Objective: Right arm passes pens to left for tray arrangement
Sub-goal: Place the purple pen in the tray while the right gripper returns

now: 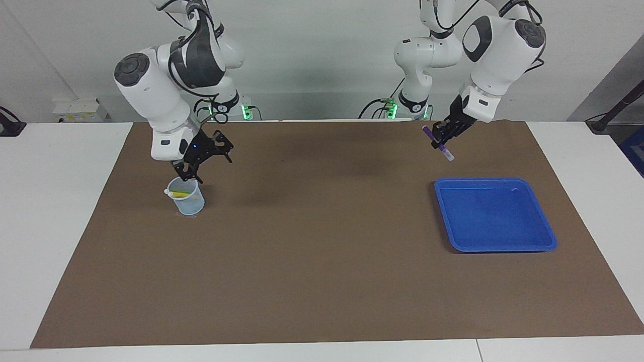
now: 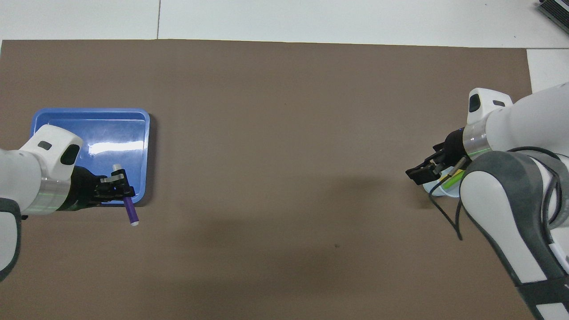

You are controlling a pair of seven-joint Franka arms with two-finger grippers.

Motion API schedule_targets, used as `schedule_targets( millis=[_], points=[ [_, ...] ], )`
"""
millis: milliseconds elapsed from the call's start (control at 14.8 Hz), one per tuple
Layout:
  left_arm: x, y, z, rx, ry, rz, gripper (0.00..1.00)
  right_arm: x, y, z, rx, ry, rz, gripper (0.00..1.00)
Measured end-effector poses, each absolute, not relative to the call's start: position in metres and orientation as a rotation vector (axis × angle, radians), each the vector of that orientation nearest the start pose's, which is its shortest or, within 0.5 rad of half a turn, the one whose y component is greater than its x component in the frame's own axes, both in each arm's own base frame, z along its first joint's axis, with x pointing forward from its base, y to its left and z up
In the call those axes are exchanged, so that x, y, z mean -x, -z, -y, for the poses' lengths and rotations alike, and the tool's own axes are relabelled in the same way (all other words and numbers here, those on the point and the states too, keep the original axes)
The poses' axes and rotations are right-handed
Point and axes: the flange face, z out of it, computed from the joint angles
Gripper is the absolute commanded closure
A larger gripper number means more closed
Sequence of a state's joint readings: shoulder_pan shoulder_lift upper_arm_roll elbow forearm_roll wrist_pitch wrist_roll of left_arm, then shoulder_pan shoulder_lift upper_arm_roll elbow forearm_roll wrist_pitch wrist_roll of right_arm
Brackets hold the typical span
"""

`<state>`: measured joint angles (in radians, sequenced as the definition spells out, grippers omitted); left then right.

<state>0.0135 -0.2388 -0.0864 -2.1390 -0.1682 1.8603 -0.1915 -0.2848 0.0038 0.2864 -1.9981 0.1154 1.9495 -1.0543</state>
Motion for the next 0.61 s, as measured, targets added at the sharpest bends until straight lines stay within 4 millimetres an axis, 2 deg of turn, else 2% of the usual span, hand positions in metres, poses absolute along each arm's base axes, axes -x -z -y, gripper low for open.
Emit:
schedule_targets(
  millis=[135, 269, 404, 606],
  points=[
    [-0.485, -0.489, 0.040, 3.242, -0.116, 0.216, 1.00, -0.549, -0.433, 0.014, 2.564, 0.024, 1.611, 0.22],
    [-0.494, -0.473, 0.029, 3.242, -0.122, 0.185, 1.00, -0.548, -0.417, 0.028, 2.519, -0.020, 1.748, 0.43],
    [-0.505, -0.457, 0.020, 3.230, -0.114, 0.164, 1.00, -0.548, -0.408, 0.032, 2.510, -0.053, 1.792, 0.44],
    [-0.520, -0.436, 0.016, 3.218, -0.090, 0.143, 1.00, -0.547, -0.406, 0.039, 2.524, -0.058, 1.771, 0.49]
  ],
)
